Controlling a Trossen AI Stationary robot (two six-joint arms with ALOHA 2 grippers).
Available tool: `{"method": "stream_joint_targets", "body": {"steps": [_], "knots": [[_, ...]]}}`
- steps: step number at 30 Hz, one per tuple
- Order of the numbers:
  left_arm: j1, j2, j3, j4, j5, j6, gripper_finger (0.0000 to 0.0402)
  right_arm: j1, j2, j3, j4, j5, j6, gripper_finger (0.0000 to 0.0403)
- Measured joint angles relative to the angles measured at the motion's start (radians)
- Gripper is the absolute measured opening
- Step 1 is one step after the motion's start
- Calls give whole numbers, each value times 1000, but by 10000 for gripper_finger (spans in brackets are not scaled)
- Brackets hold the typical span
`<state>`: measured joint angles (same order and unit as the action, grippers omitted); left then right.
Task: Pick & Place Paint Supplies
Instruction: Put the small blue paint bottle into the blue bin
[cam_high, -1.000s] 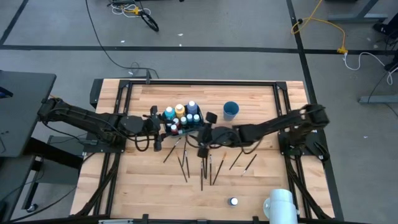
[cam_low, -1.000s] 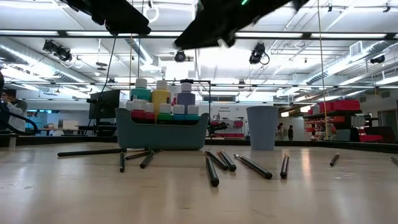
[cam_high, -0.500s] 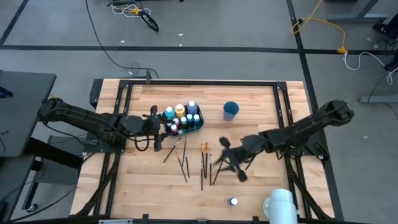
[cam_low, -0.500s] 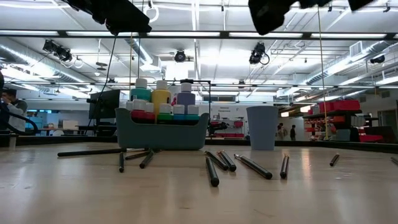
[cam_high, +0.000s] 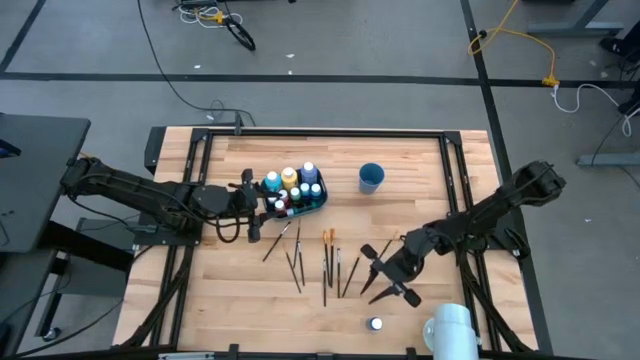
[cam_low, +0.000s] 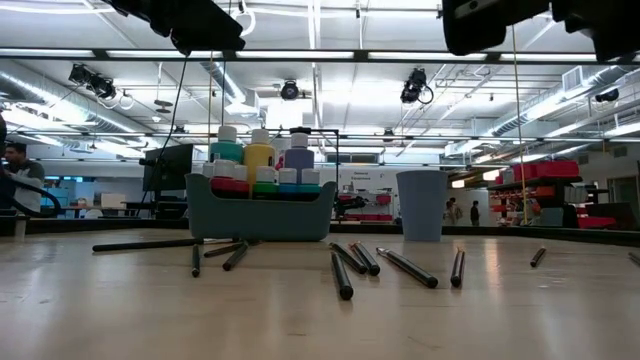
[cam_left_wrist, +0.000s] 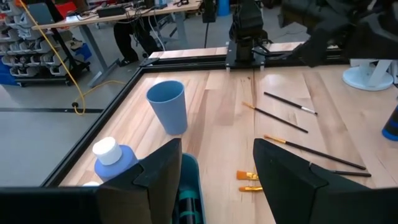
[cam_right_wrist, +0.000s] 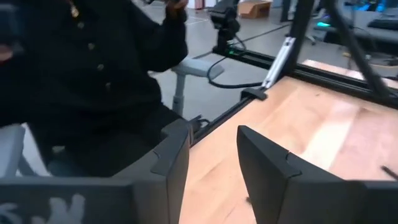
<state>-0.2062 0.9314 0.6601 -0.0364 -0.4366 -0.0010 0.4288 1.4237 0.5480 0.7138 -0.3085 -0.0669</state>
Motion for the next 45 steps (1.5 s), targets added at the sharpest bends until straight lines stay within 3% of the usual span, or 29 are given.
{"method": "stream_joint_targets", "body": {"steps": [14, 19, 21, 25, 27, 33, 40, 45], "knots": [[0, 0, 0, -2, 8, -24, 210, 44, 195, 1, 197, -21, 24, 150], [0, 0, 0, -2, 8, -67, 210, 50, 245, 1, 240, 64, 69, 150], [0, 0, 0, -2, 7, -75, 210, 49, 248, 1, 237, 7, 82, 150], [0, 0, 0, -2, 7, -78, 210, 69, 249, 1, 237, -204, 11, 149], [0, 0, 0, -2, 6, -78, 210, 94, 249, 1, 229, -224, -64, 148], [0, 0, 0, 11, 3, -78, 210, 155, 263, 2, 212, -105, -123, 148], [0, 0, 0, 12, 3, -79, 210, 160, 329, 2, 251, -89, -117, 148], [0, 0, 0, 13, 3, -88, 210, 143, 354, 2, 280, -22, -72, 148]]}}
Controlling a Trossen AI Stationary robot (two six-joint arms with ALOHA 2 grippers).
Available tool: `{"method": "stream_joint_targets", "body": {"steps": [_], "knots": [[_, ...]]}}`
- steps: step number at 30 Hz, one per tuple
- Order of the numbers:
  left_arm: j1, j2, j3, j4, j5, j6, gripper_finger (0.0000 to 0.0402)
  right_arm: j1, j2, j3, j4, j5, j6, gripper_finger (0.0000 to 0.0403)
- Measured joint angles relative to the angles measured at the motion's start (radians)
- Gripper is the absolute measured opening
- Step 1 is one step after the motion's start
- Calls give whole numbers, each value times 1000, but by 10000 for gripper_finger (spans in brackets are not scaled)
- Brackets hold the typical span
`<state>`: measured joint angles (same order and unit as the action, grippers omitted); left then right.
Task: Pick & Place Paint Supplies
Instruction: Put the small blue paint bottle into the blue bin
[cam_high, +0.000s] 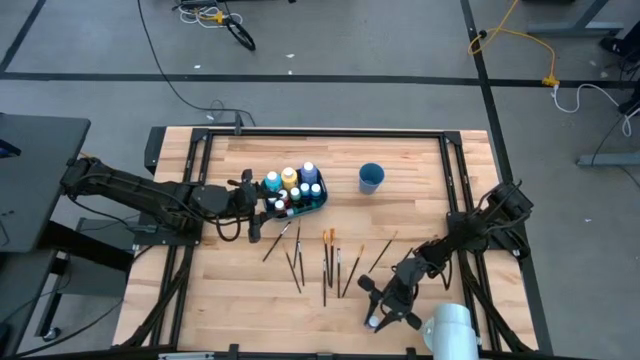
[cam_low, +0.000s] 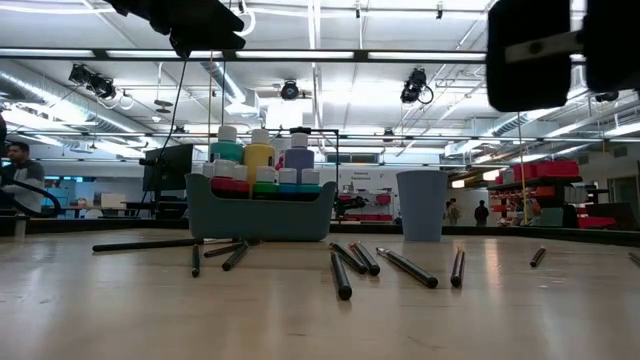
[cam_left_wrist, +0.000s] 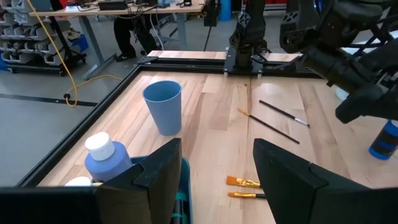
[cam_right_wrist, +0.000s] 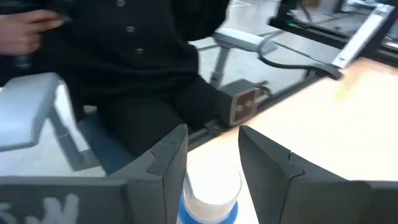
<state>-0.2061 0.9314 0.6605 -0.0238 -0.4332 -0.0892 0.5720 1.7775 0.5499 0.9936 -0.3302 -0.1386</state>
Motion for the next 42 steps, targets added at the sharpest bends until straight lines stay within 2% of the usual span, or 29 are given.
{"method": "stream_joint_targets", "body": {"steps": [8, 16, 22, 30, 33, 38, 42], "knots": [[0, 0, 0, 0, 0, 0, 210, -3, 0, 0, -33, -25, 26, 148], [0, 0, 0, 0, 0, -4, 210, -6, 1, 0, -75, 8, 35, 146], [0, 0, 0, 0, 0, -4, 210, -6, 0, 0, -83, 7, 33, 115], [0, 0, 0, 48, 0, 3, 210, -19, -43, -1, 38, 52, -80, 114], [0, 0, 0, 72, 0, 26, 210, -52, -96, -1, 85, 143, -145, 121], [0, 0, 0, 76, 11, 44, 210, -158, -140, 44, 82, 406, -293, 118], [0, 0, 0, 73, 33, 48, 210, -275, -141, 142, 53, 604, -235, 118]]}}
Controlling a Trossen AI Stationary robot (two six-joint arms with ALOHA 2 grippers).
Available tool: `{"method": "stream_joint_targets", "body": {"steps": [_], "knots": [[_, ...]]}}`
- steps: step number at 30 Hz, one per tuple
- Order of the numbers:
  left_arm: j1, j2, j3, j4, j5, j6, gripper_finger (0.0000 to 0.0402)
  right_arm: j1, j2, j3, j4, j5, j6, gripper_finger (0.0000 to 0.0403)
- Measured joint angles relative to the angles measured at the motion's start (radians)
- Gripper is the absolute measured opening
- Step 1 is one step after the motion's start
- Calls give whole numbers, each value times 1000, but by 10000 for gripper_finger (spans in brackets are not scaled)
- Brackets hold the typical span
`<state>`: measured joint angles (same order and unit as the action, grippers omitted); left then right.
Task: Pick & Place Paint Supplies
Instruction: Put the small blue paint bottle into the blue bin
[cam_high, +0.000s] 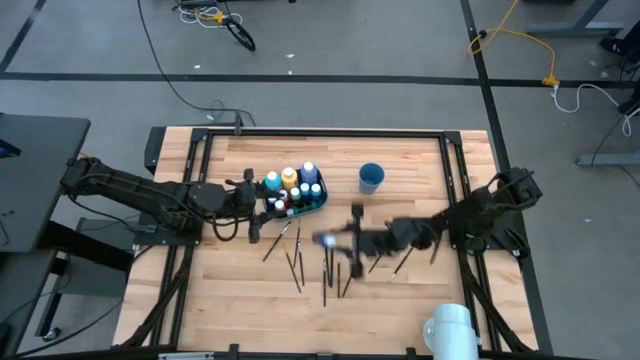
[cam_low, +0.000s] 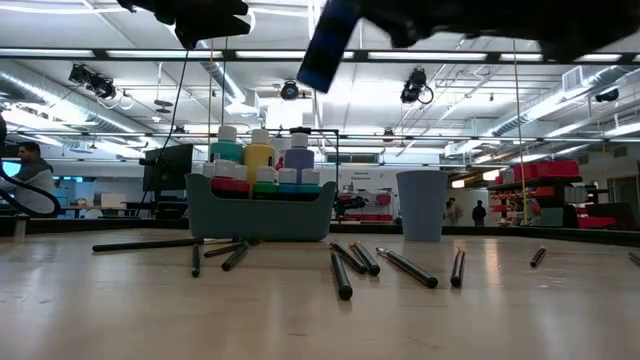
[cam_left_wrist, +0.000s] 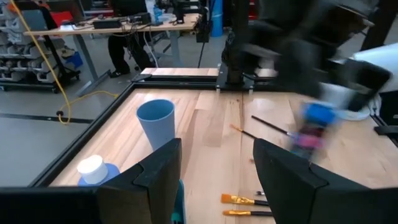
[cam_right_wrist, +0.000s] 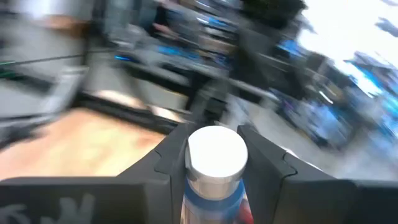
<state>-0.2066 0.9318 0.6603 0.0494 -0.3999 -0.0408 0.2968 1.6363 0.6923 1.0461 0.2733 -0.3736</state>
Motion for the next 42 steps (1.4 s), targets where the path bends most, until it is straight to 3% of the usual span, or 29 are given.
{"method": "stream_joint_targets", "body": {"steps": [4, 13, 19, 26, 32, 42], "knots": [[0, 0, 0, 3, 12, 33, 210, -120, 0, 78, -108, 63, 121, 121], [0, 0, 0, -15, 12, 49, 210, -304, 0, 112, -326, -30, 427, 118], [0, 0, 0, -14, 1, 49, 210, -317, 3, 90, -326, -40, 439, 118], [0, 0, 0, -14, -2, 49, 210, -327, 95, 89, -235, -18, 434, 118], [0, 0, 0, -14, 1, 49, 210, -357, 151, 88, -225, 51, 466, 118], [0, 0, 0, -16, 1, 47, 210, -407, 226, 92, -218, -3, 525, 120]]}}
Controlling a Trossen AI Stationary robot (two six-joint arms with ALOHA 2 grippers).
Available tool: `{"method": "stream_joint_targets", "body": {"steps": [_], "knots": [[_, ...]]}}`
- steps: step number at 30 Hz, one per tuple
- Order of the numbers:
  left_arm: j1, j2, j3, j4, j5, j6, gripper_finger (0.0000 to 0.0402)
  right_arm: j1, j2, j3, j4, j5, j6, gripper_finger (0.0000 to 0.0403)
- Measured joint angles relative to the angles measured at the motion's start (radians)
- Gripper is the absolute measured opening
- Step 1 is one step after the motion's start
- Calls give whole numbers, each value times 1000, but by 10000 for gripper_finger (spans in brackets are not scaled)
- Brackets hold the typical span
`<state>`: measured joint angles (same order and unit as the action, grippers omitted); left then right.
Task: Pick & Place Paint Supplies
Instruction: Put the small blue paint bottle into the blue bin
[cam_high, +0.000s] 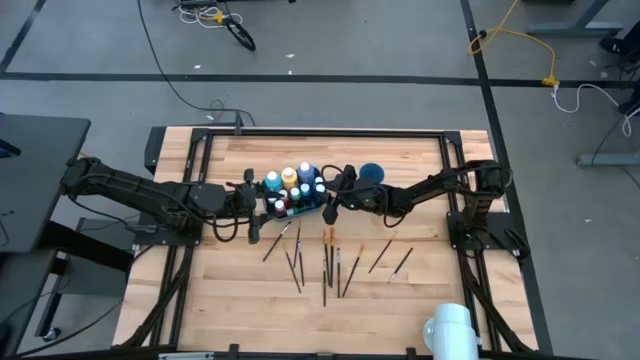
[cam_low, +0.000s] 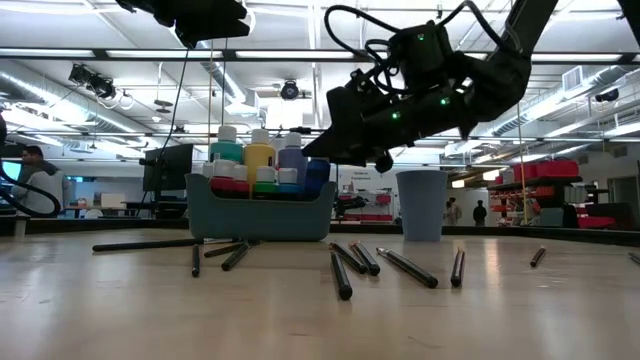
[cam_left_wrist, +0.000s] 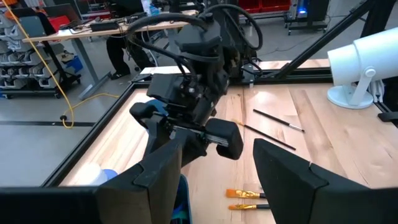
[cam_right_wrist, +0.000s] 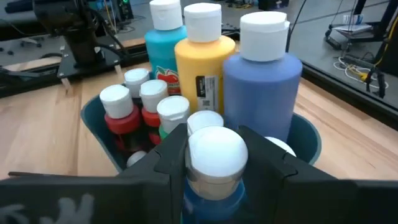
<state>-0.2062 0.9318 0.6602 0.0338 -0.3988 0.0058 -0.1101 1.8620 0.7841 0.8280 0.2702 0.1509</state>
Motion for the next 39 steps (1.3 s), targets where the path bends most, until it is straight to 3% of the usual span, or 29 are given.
{"method": "stream_joint_targets", "body": {"steps": [9, 15, 29, 35, 39], "knots": [[0, 0, 0, 0, 13, -1, 210, 4, 3, 0, 0, -5, -39, 122], [0, 0, 0, 0, 30, -1, 210, 3, 9, -4, 52, -154, -20, 122], [0, 0, 0, -2, 30, -2, 210, 33, 9, -5, 85, -74, -79, 122], [0, 0, 0, -2, 30, -2, 210, 47, -5, -5, 85, -89, -117, 122], [0, 0, 0, -4, 30, -2, 210, 61, -20, -3, 57, -8, -148, 122]]}}
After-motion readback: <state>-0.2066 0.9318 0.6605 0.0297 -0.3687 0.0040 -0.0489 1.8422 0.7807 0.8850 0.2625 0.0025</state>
